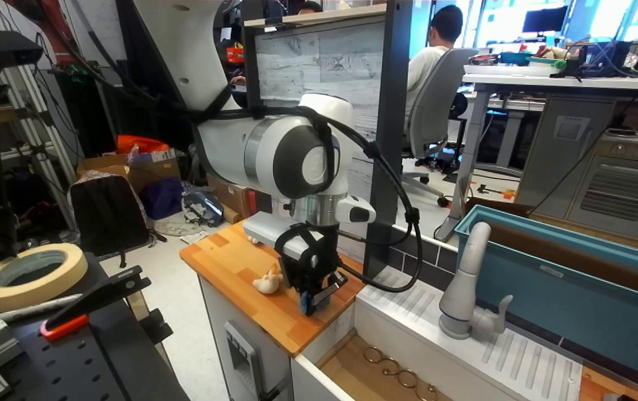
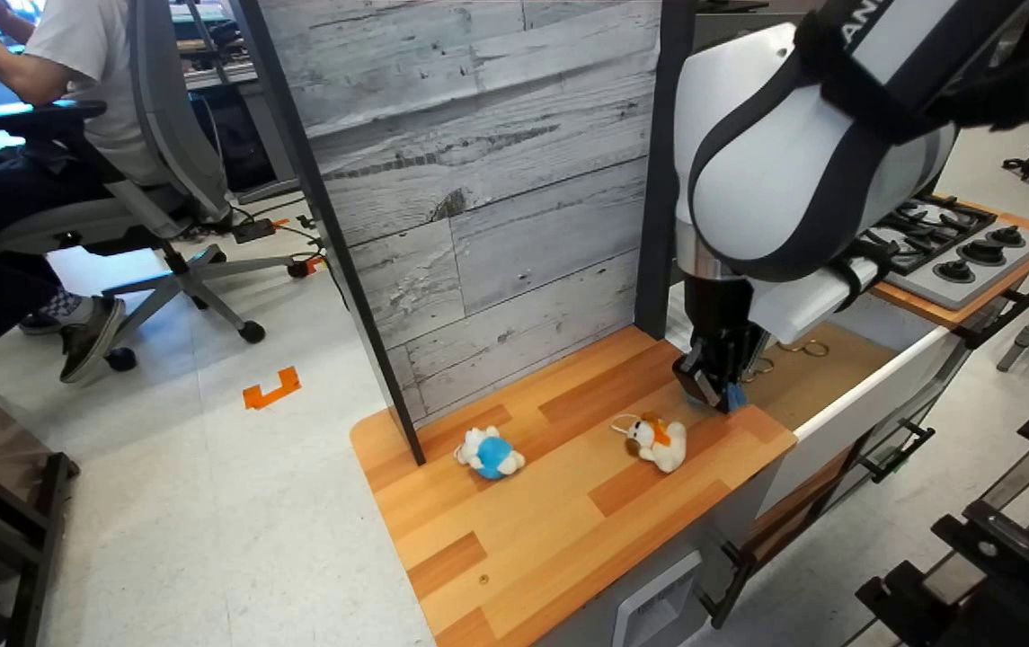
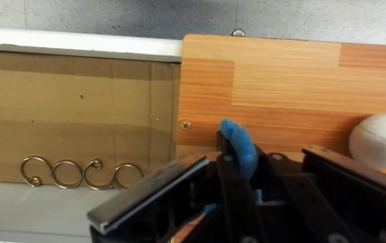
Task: Pick up the blue toy and move it slightly backwards.
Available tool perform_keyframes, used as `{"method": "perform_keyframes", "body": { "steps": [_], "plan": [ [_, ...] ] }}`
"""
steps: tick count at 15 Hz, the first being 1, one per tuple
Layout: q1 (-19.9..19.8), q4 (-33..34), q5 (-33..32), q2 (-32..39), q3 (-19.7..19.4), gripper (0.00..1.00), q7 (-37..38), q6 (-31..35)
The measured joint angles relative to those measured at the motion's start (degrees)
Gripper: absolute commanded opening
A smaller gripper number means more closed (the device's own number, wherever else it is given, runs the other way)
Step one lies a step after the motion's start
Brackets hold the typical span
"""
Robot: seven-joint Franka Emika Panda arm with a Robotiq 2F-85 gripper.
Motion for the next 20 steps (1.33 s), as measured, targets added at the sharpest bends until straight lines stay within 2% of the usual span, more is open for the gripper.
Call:
{"method": "perform_keyframes", "body": {
  "steps": [3,9,13,20],
  "plan": [
    [0.9,2.7,-1.0,1.2,-0.4,0.54,0.7,-2.5],
    [3.3,3.4,-3.8,1.2,-1.3,0.97,1.8,-0.8],
    [6.2,-0.6,-6.6,-1.5,-2.6,1.00,2.2,1.5],
    [6.9,-18.9,-7.9,-14.3,-3.4,1.00,2.3,7.9]
  ]
}}
